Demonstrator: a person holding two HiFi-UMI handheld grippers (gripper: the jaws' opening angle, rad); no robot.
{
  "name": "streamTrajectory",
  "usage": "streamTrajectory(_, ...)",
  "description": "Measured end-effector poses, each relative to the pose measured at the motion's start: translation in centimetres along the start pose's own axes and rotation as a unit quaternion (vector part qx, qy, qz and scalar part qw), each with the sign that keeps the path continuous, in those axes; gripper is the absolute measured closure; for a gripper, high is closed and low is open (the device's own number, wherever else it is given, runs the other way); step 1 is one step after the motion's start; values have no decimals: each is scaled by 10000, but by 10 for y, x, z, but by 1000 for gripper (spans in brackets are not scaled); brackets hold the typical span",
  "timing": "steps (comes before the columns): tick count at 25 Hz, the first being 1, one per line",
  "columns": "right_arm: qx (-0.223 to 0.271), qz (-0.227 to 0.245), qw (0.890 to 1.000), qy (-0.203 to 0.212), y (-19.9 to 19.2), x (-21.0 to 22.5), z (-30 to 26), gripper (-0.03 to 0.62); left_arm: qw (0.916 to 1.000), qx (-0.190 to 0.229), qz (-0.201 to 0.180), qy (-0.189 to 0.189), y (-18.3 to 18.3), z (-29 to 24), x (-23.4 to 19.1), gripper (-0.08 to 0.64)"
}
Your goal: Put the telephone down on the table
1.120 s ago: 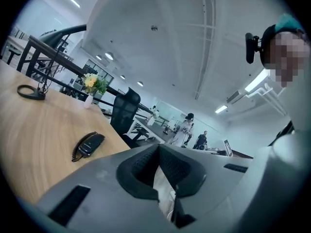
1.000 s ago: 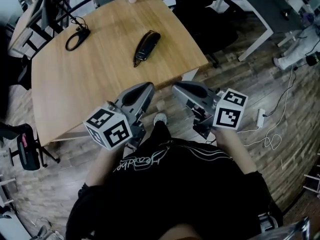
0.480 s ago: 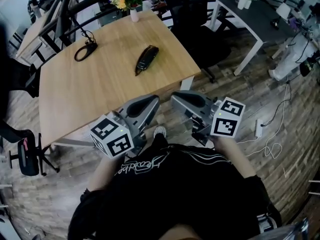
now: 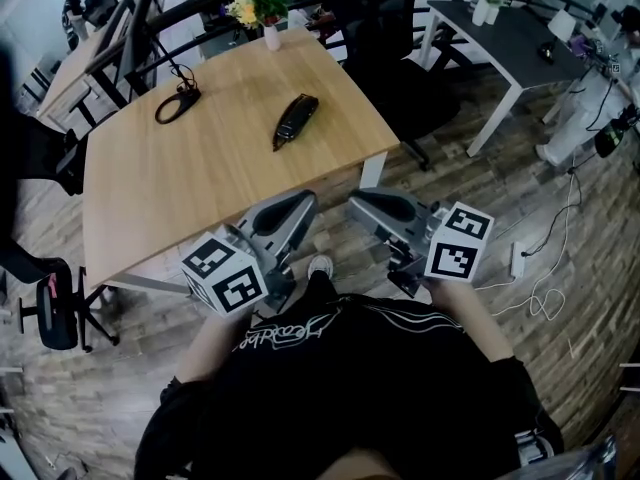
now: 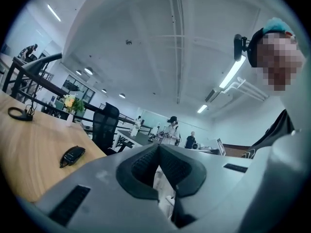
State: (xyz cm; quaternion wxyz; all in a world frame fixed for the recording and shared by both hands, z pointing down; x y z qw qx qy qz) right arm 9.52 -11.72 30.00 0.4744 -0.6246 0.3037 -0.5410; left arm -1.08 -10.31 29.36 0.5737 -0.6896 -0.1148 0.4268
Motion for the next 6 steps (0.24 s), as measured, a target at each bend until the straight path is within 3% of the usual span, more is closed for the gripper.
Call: streamTrajectory(6, 24, -28, 10000, -45, 3, 1, 0, 552, 9998, -201, -83, 11, -3, -5, 3, 554)
Point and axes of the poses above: the fingertips, and each gripper's own axes: z backward along the fingers, x to its right, y out of its top, the point moved 3 cm from there along z, backward along the fingers, and after that the axes turned 4 degrees about z, right-handed, at the moved point
